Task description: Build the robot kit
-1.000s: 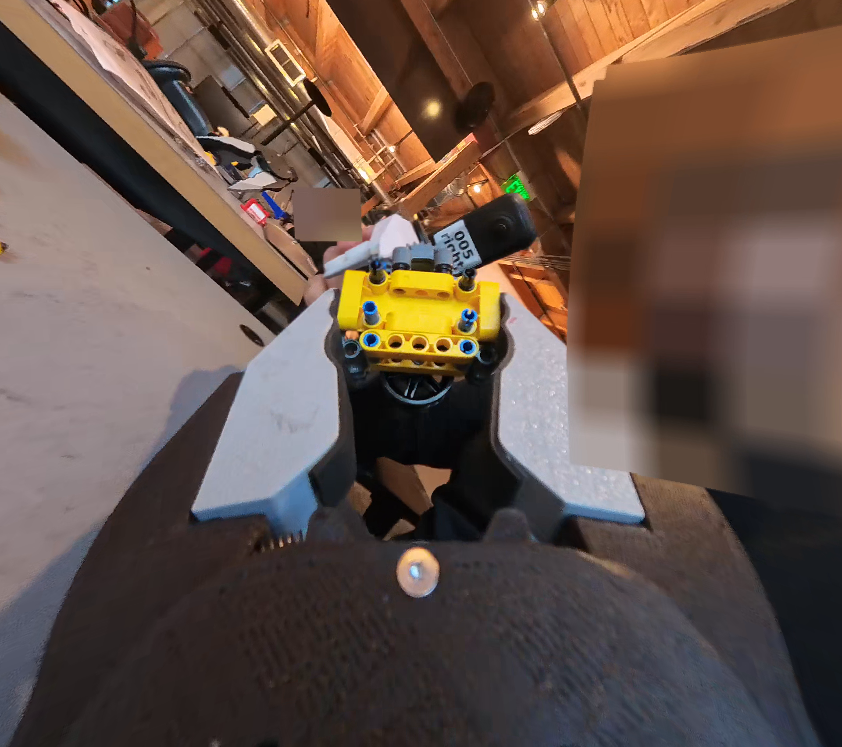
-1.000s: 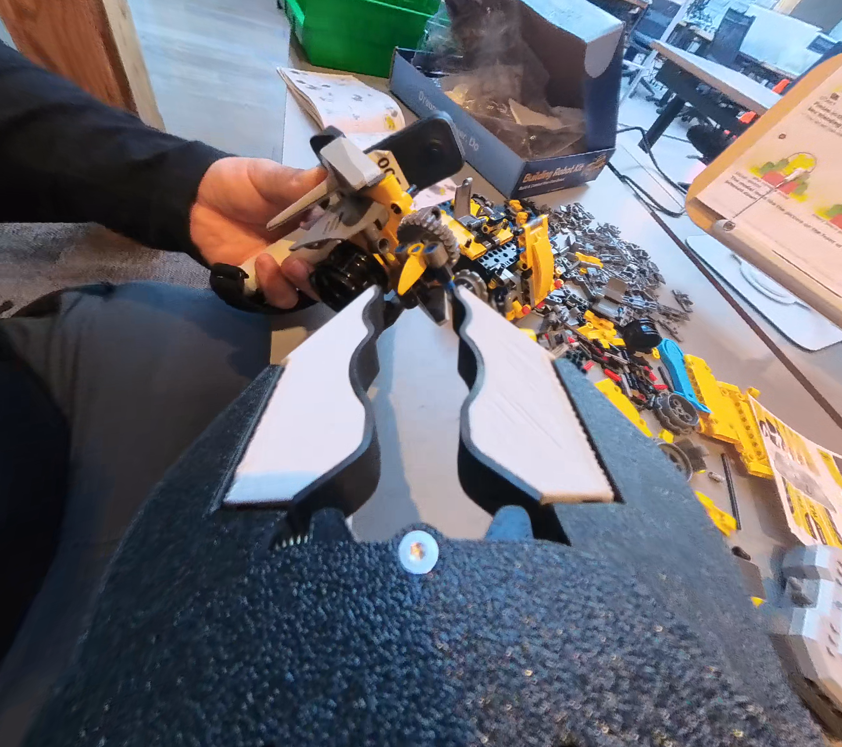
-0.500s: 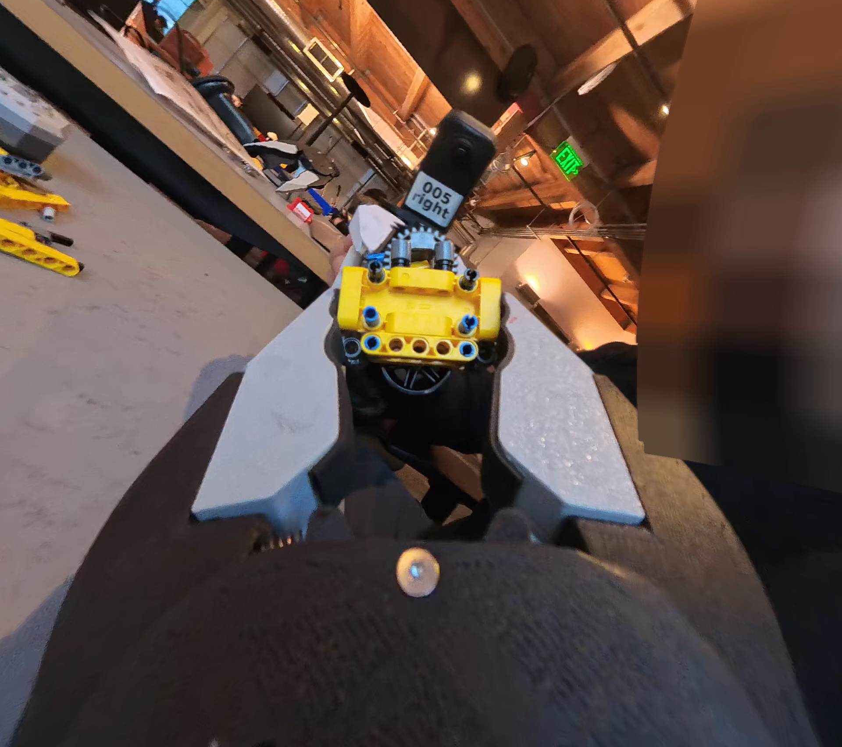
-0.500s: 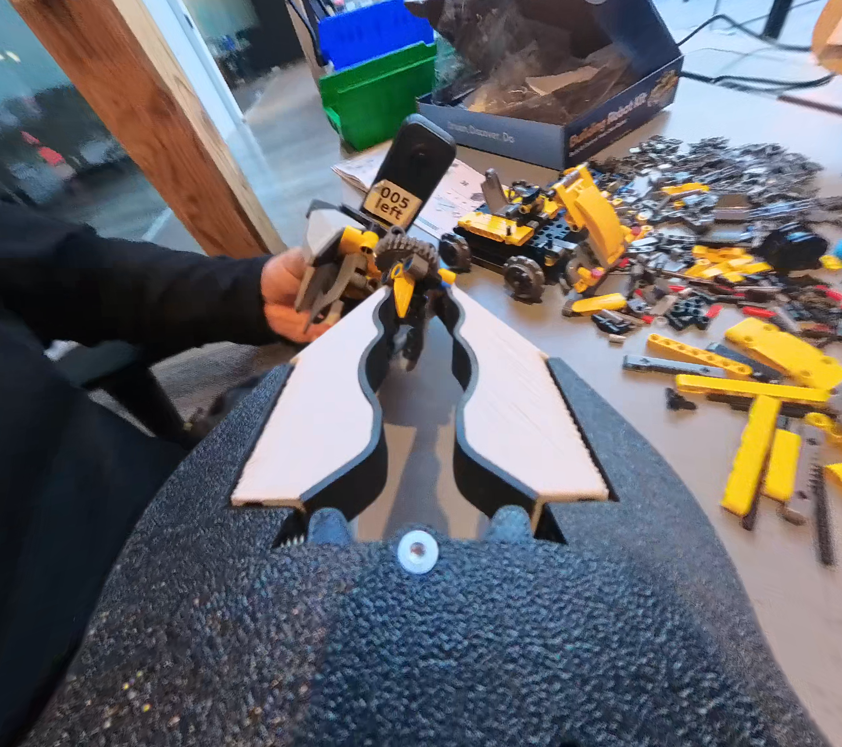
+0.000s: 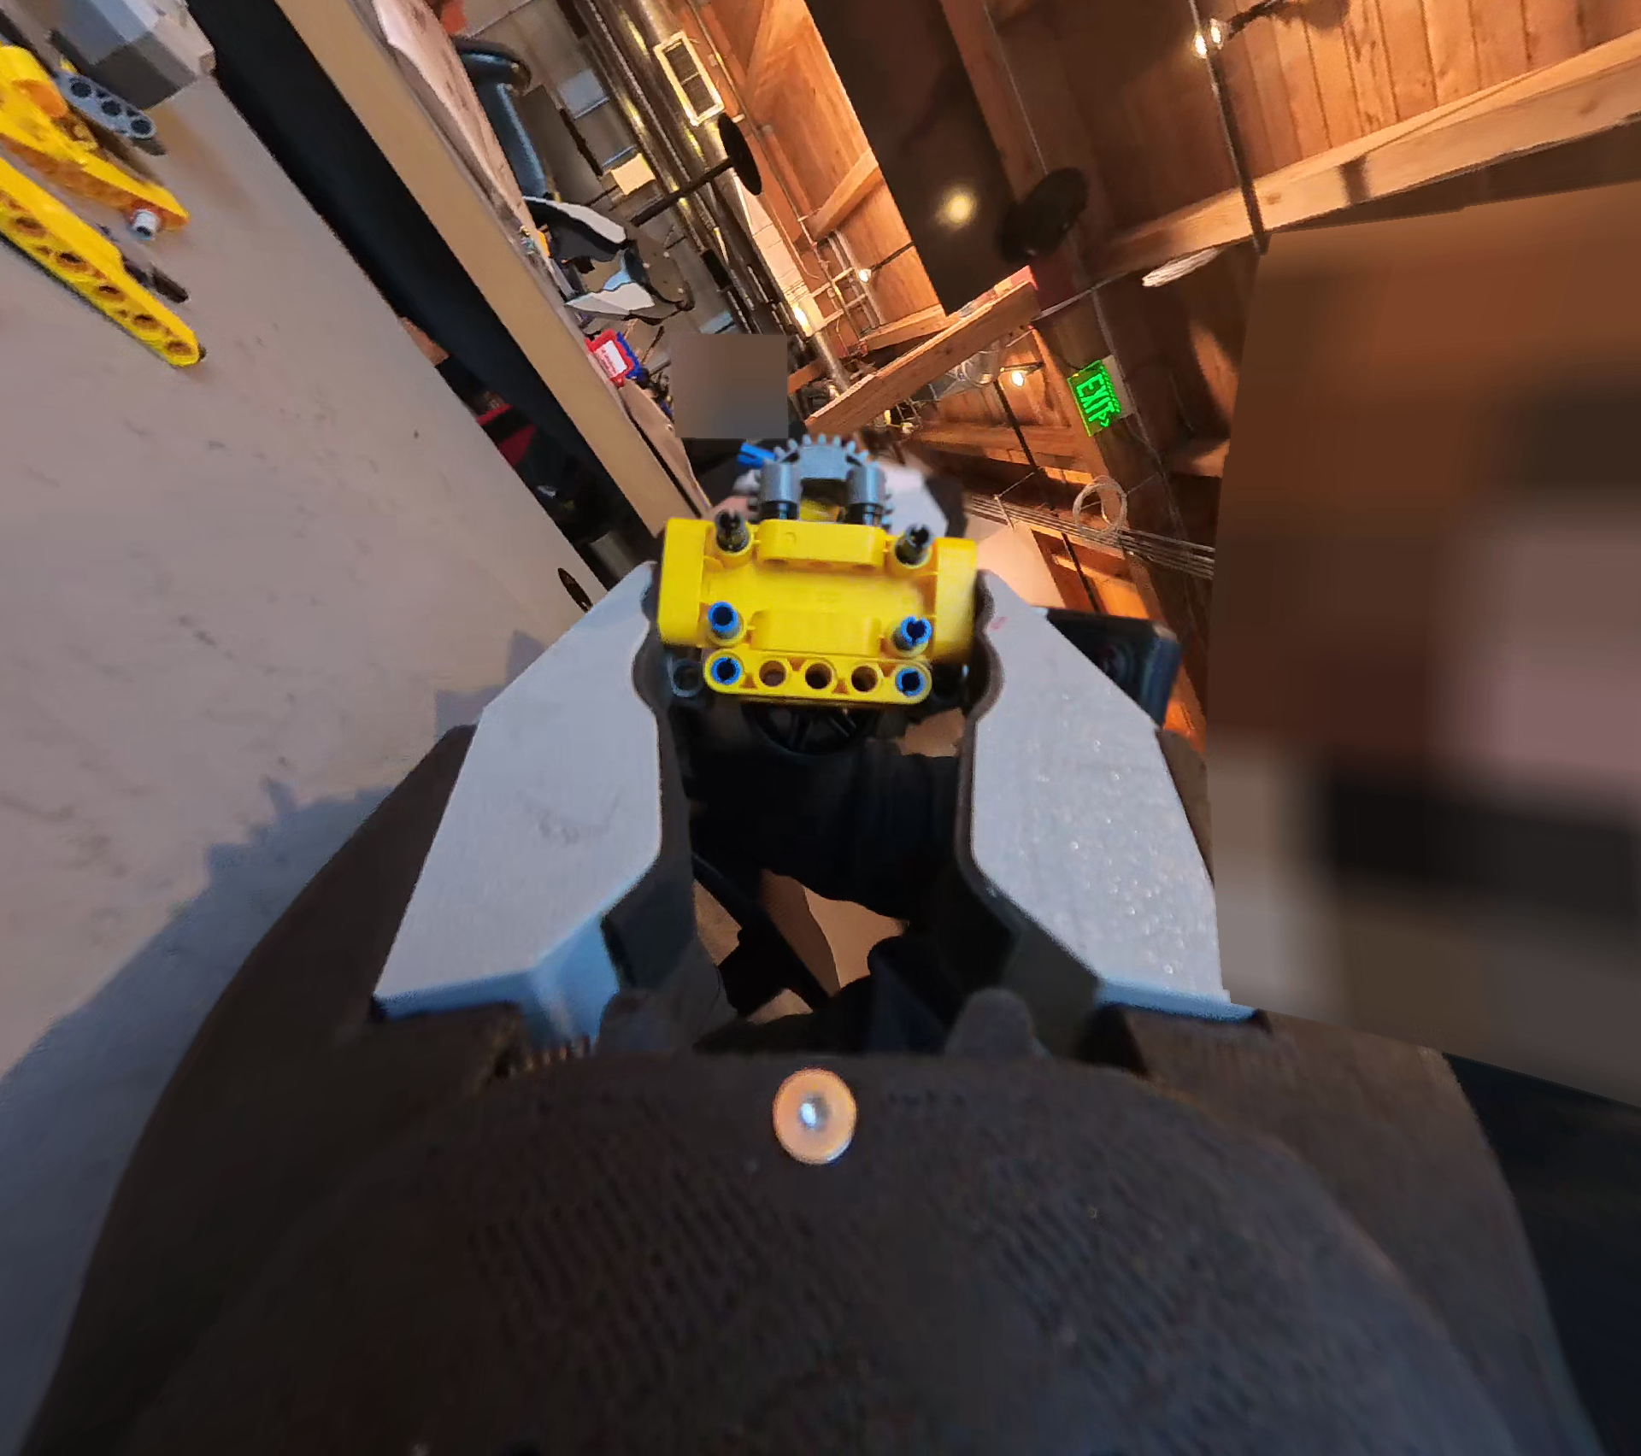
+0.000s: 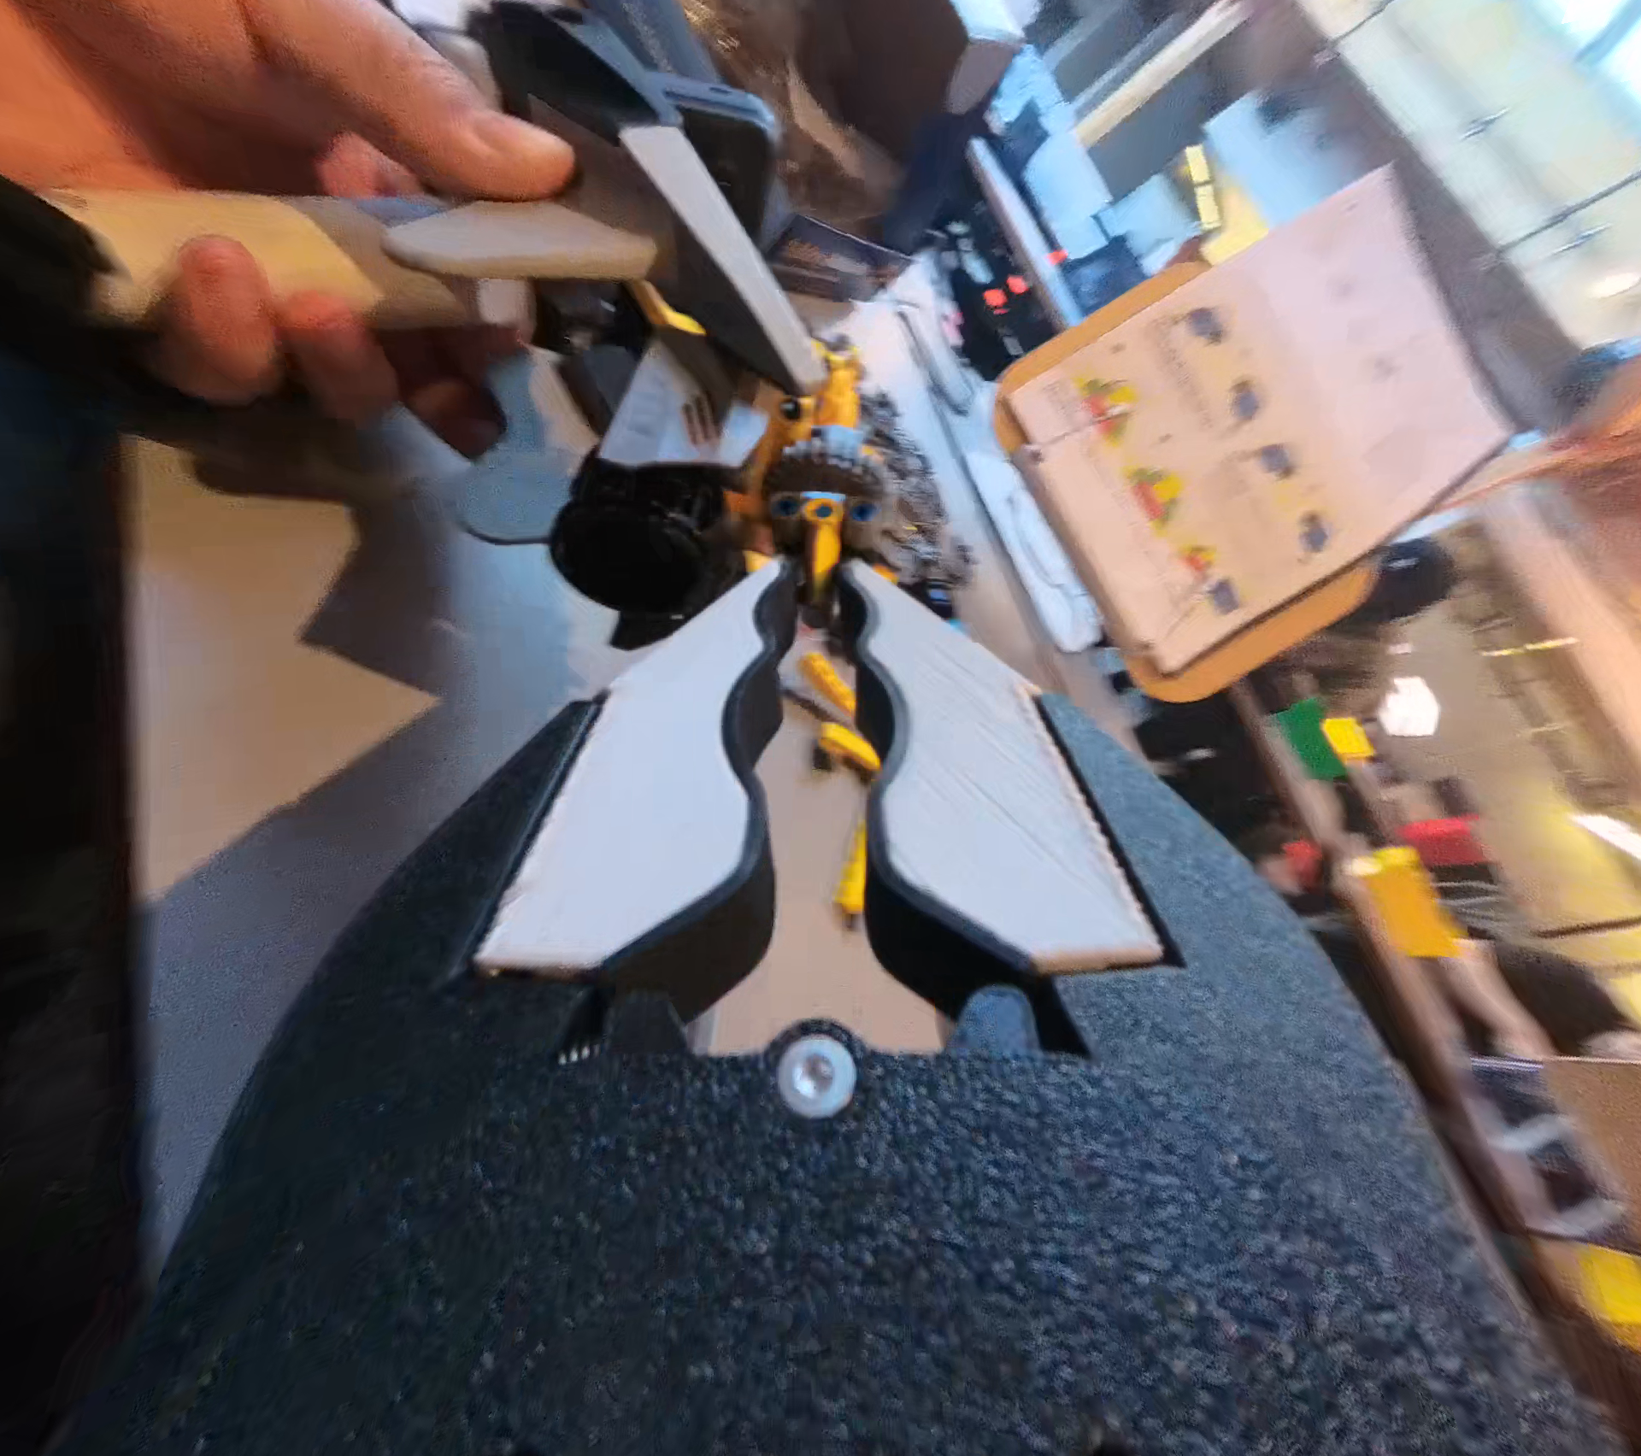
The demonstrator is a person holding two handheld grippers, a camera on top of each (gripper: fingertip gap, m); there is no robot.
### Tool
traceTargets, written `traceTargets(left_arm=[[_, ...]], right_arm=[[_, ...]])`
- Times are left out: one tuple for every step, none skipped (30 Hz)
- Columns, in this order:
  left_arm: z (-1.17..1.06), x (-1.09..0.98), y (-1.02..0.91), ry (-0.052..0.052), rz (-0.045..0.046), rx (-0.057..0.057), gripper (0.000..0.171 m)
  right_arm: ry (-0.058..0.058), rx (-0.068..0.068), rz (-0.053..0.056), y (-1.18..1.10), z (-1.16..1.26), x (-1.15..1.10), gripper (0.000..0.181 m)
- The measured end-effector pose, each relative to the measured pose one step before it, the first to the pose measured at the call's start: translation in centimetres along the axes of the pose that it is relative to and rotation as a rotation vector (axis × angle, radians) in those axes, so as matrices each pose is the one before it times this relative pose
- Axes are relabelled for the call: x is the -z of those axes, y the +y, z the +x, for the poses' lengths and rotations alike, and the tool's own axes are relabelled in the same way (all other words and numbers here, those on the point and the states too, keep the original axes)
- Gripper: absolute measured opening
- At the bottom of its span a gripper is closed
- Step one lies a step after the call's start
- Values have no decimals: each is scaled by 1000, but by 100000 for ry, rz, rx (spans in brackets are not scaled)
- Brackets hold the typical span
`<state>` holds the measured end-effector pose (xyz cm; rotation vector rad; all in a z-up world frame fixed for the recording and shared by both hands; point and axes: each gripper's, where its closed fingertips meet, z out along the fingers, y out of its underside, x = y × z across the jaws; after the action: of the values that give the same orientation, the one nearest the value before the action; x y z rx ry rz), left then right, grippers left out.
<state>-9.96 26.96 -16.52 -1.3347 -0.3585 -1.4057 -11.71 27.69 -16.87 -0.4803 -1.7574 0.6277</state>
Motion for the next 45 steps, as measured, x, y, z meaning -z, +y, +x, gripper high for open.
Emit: traceTargets(left_arm=[[118, 30, 33, -95, -952, -1747, 66], [-255, 119, 170, -2756, -1864, -3200, 66], [-114, 125, 144, -2314, -1500, -4370, 65], [406, 95, -81, 773, 94, -4083, 65], [630, 44, -94, 2575, -170, -2871, 66], [465, -13, -32, 1630, -660, -2970, 66], [126, -24, -7, -744, -918, -4963, 65], [42, -53, 39, -1523, -1236, -6941, 65], [150, -89, 167, -909, -2085, -6760, 65], [205, -110, 241, -522, -2530, -5534, 65], [433, -114, 73, 827, -1203, -4468, 65], [524, -104, -23, 1396, -457, -3790, 65], [431, -94, -27, 939, -412, -3176, 65], [169, -89, 30, -513, -719, -2927, 65], [69, -90, 149, -821, -1304, -2971, 65], [54, -108, 275, -754, -1789, -2732, 65], [7, -139, 347, -770, -2204, -2152, 65], [13, -144, 388, -603, -2383, -1766, 65], [226, -49, -98, 548, 564, -1370, 65], [-75, 54, -159, -895, 674, -215, 65], [-268, 60, 98, -1543, -898, 712, 65], [-373, 43, 124, -1774, -744, 1868, 65], [-488, 16, 123, -2296, -442, 3390, 66], [-409, -34, 77, -1661, 288, 4128, 66], [-124, -87, 28, 307, 837, 4721, 66], [34, -146, -44, 1325, 1184, 5835, 66], [-24, -123, -38, 1035, 1116, 6102, 66], [17, -119, 81, 1309, 102, 5701, 66], [110, -68, 63, 1855, -71, 5217, 66], [106, -4, -52, 1880, 644, 5120, 66], [222, 23, -95, 2684, 906, 4409, 66], [305, 1, -76, 3162, 757, 4355, 66], [99, -27, -20, 1880, 602, 4867, 66], [-51, -64, 41, 1030, 450, 4251, 66], [52, -62, -1, 1792, 721, 2477, 66], [106, 8, -81, 1909, 1069, 393, 66], [-16, 47, -91, 570, 690, -1556, 66], [-135, 81, 64, -928, -814, -2974, 66], [-214, 86, 239, -1932, -2340, -3943, 66], [-249, 70, 252, -2939, -2492, -5364, 66], [-221, 63, 160, -3216, -2126, -6505, 66], [-63, 20, 146, -2520, -2118, -6791, 66], [136, -44, -30, -1474, -1217, -5837, 66], [207, -49, -174, -1027, -496, -4693, 65], [61, -7, -208, -1660, -345, -3871, 65]], right_arm=[[-3426, -6833, 851, -46, -568, 146, 9], [-5507, -10388, -645, 282, -395, 176, 9], [-5958, -10992, -1306, 454, -155, 187, 9], [-6188, -12343, -1071, 415, 33, 178, 8], [-8215, -14967, -323, 223, -121, 144, 10], [-10812, -17482, 194, 70, -401, 83, 17], [-12615, -18795, 951, -106, -568, 56, 33], [-15220, -18492, 3470, -520, -889, 142, 45], [-17253, -16997, 6520, -910, -1220, 366, 39], [-15039, -14708, 7424, -991, -1002, 479, 35], [-9887, -11042, 5741, -696, -424, 415, 31], [-5878, -7311, 2480, -169, -21, 276, 22], [-2824, -4759, 85, 237, 235, 107, 20], [-1046, -3020, -1086, 451, 321, -80, 21], [-1377, -2406, -1792, 542, 136, -232, 26], [-2926, -2489, -1151, 397, -183, -318, 33], [-4201, -2522, -383, 210, -426, -321, 31], [-3496, -2085, -350, 131, -345, -251, 29], [-1085, -250, -83, 34, -39, -97, 26], [655, 1432, 409, -64, 104, -4, 24], [2232, 2302, 625, -142, 207, 87, 22], [4194, 4950, 828, -242, 300, 144, 20], [6118, 8554, 1234, -390, 368, 194, 18], [6108, 10148, 1296, -438, 197, 180, 15], [4899, 10890, 729, -394, -85, 80, 13], [5474, 12478, -475, -254, -81, 28, 12], [6797, 13859, -1519, -126, 67, 33, 12], [6735, 14021, -1845, -66, 81, -3, 12], [5673, 13488, -1847, -23, -22, -17, 12], [4818, 12198, -1504, -16, -99, -22, 10], [3121, 10943, -871, -103, -330, 20, 7], [2554, 11619, -1328, -91, -427, 49, 8], [3048, 13062, -2884, 97, -404, 31, 9], [3313, 12717, -3606, 169, -346, 29, 10], [3882, 10247, -2430, 33, -128, 93, 11], [4010, 5266, -732, -68, 200, 177, 7], [983, -2542, 57, 27, 178, 169, 6], [-3313, -9674, -574, 231, -80, 98, 7], [-4958, -13346, -1444, 401, -127, 53, 9], [-4304, -14989, -2162, 521, 68, -28, 16], [-4390, -15876, -2641, 581, 156, -107, 24], [-6561, -15686, -2456, 519, -69, -145, 28], [-8242, -15269, -746, 277, -194, -110, 34], [-8856, -14739, 1750, -52, -177, -10, 42], [-10154, -12746, 3952, -380, -373, 121, 45]])
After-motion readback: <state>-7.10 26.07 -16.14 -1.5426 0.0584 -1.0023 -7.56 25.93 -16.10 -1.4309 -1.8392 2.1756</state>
